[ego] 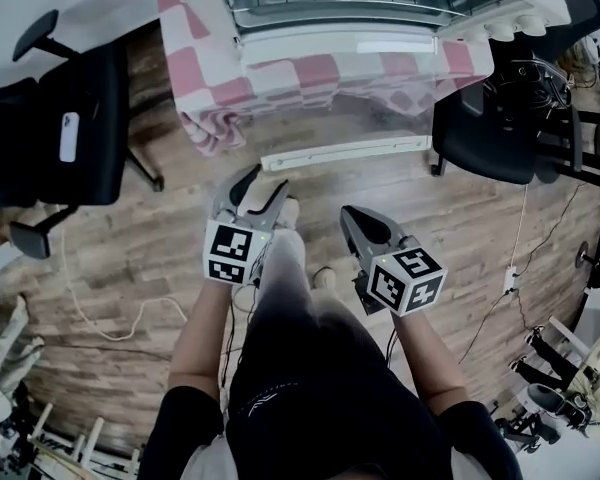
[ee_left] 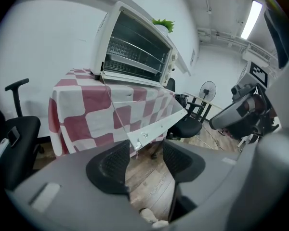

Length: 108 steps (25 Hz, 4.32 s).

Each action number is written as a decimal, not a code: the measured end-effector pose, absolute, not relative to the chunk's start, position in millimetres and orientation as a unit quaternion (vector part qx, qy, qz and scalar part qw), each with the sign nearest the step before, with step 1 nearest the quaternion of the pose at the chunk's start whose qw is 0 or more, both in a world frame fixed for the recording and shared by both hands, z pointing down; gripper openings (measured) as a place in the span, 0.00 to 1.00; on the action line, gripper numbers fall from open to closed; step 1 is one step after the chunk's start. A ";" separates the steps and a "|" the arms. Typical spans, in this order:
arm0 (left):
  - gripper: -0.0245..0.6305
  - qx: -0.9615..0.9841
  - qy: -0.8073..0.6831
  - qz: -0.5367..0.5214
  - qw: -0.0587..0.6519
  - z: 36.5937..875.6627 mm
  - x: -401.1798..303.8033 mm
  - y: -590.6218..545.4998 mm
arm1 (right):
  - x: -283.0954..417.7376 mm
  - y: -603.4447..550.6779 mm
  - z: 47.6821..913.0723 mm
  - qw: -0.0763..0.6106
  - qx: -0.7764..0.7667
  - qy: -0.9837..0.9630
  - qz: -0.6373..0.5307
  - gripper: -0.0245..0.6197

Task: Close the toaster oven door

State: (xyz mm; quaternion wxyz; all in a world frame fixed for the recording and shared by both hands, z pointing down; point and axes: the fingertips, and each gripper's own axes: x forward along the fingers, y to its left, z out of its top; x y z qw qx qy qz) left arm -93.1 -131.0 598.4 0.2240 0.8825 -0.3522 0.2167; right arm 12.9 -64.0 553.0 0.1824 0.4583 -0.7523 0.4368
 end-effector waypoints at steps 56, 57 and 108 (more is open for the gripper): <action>0.41 0.886 -0.359 0.153 0.252 566.9 -56.7 -149.2 | 20.3 -59.4 548.6 0.210 0.399 -0.790 0.415 0.04; 0.41 0.882 -0.365 0.146 0.258 562.7 -57.5 -148.2 | 21.0 -59.3 545.3 0.211 0.395 -0.794 0.412 0.04; 0.33 0.800 -0.527 -0.065 0.278 370.3 -86.3 -226.8 | 43.9 -141.1 414.1 0.127 0.369 -0.882 0.265 0.04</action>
